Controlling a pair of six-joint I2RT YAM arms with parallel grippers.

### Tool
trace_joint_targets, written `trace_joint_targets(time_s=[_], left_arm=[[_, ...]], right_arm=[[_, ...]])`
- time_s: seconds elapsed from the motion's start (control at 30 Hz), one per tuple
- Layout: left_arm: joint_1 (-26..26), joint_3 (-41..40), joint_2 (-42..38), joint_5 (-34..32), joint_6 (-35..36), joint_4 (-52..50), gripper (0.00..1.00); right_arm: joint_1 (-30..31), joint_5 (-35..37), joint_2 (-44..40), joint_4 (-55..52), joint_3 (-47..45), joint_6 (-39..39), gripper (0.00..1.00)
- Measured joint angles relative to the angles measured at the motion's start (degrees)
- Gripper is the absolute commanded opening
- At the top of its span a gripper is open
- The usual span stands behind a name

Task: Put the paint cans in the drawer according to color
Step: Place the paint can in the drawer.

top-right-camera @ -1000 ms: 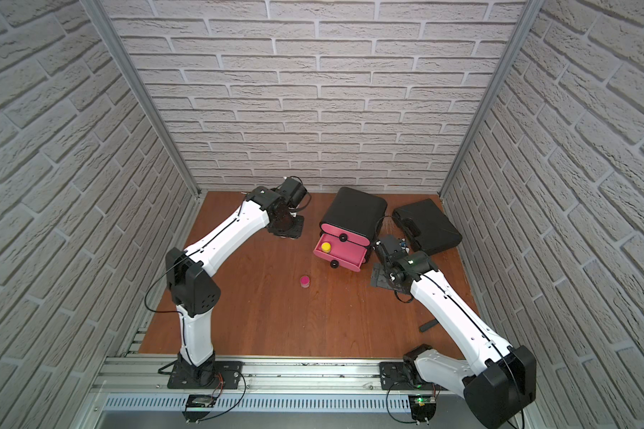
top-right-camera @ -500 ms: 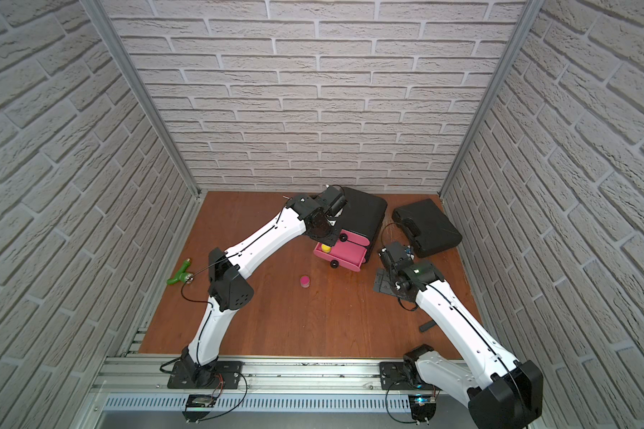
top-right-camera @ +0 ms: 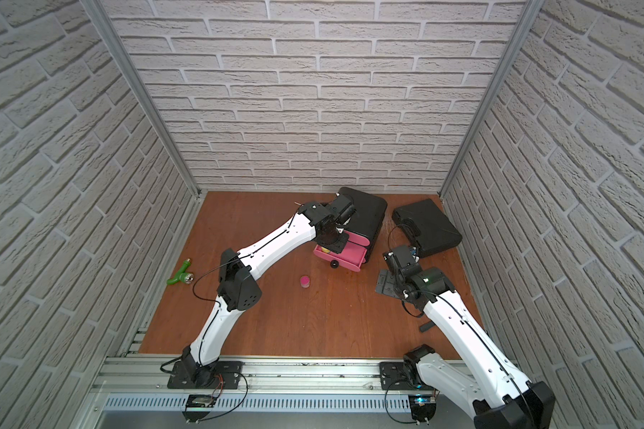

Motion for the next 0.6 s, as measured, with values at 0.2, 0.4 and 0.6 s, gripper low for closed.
trace_joint_targets(time_s=[0.2,0.4,0.6], left_arm=[[0.00,0.00,1.49,0.66,0.00,1.14,0.35],[0.00,0.02,2.32,0.96,0.09,1.70,0.47],[0.00,0.02,2.36,1.27,0.15,2.16,0.47]], right_arm=[[0.00,-0.46,-1.01,-1.01,0.00,0.13,1.00],[0.00,-0.52,-2.34,-1.33,0.00,0.13,1.00],[0.00,-0.55,-2.91,-1.51,0.09,-0.11,1.00]])
